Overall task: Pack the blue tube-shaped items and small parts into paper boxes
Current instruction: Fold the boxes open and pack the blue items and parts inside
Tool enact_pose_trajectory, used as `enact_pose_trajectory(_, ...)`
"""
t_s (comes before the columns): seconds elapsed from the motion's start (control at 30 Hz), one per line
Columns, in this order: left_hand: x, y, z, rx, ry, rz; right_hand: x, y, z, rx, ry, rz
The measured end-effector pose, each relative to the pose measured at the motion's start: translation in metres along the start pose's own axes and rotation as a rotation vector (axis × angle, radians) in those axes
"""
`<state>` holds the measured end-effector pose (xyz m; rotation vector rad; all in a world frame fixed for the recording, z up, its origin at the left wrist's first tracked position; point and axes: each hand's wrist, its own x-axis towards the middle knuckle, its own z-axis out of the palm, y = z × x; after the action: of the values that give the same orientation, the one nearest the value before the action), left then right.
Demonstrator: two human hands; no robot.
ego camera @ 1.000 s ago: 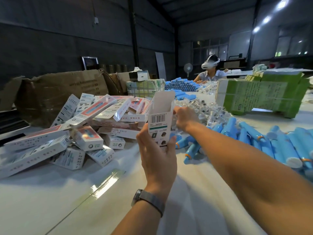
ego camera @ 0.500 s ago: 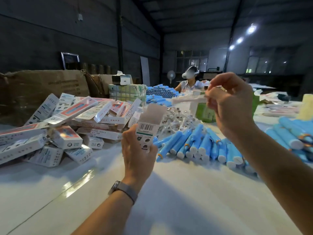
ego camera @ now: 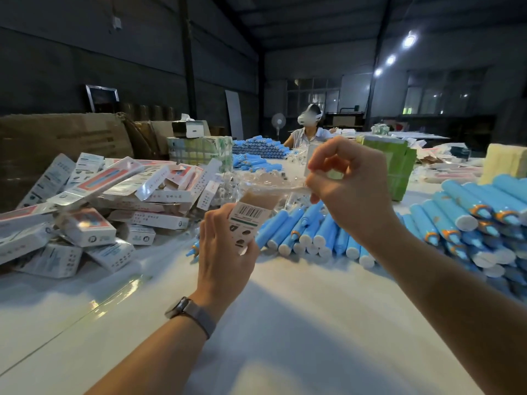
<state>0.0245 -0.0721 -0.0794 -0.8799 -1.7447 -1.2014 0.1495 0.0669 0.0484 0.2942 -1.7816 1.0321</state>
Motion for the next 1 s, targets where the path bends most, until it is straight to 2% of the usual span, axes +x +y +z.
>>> enact_pose_trajectory(0.1,0.000,0.001,0.000,0.011,0.002,-0.013,0.004,0.000,-0.005,-0.053,0.003,-0.017)
enact_pose_trajectory(0.3,-0.002,0.001,0.001,0.022,-0.022,-0.024,0.000,0.002,-0.002,-0.099,-0.118,0.003)
enact_pose_trajectory(0.5,-0.003,0.006,0.003,0.062,-0.095,0.010,-0.004,0.005,0.005,-0.008,-0.076,-0.002)
enact_pose_trajectory(0.6,-0.004,0.011,0.004,0.051,-0.097,0.030,-0.005,0.009,0.008,-0.076,-0.030,0.004)
enact_pose_trajectory(0.7,-0.007,0.018,0.006,0.001,-0.105,0.012,-0.011,0.009,0.012,-0.207,-0.001,-0.149)
enact_pose_trajectory(0.83,-0.009,0.025,0.008,-0.075,-0.087,-0.023,-0.020,0.015,0.017,-0.413,-0.118,-0.412)
enact_pose_trajectory(1.0,-0.007,0.027,0.008,-0.092,-0.081,-0.054,-0.021,0.017,0.015,-0.457,-0.273,-0.425)
